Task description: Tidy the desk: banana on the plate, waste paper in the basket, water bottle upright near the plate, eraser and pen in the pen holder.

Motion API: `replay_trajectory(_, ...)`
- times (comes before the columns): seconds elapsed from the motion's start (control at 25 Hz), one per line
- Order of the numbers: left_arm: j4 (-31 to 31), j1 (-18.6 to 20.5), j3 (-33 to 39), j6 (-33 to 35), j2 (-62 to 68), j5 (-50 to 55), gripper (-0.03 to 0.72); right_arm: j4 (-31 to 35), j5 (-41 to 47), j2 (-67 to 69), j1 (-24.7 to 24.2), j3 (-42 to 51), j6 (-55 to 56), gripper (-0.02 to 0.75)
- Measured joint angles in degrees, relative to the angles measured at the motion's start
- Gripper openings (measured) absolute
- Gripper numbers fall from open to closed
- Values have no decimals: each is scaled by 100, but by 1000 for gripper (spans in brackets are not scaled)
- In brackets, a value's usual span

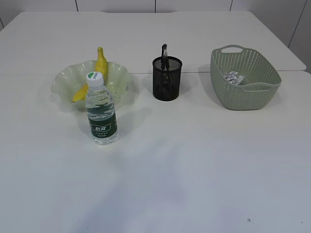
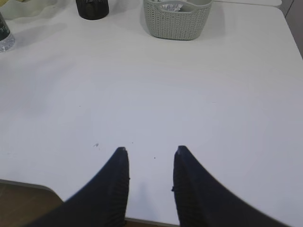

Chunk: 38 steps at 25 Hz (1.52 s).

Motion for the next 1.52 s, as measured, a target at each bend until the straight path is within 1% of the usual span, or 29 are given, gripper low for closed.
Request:
replay_trajectory(0.32,0,0,0,0,0,42,235,0,0,0,0,0,0,241)
replay_trajectory(0.56,0,0,4,0,0,-376,235,0,0,0,0,0,0,241)
replay_trajectory(0.72,0,0,4,0,0,-446,235,0,0,0,0,0,0,241)
replay_trajectory(1.0,267,0,4,158,-12,162,236,-2,0,0,0,0,0,241)
replay_trajectory(1.32,311,0,4,172,-69,187,236,-2,0,0,0,0,0,243)
replay_trajectory(1.36,323,0,4,172,-69,187,236,-13,0,0,0,0,0,258)
replay_trajectory(1.52,332,11,4,172,-69,187,236,-13,0,0,0,0,0,249)
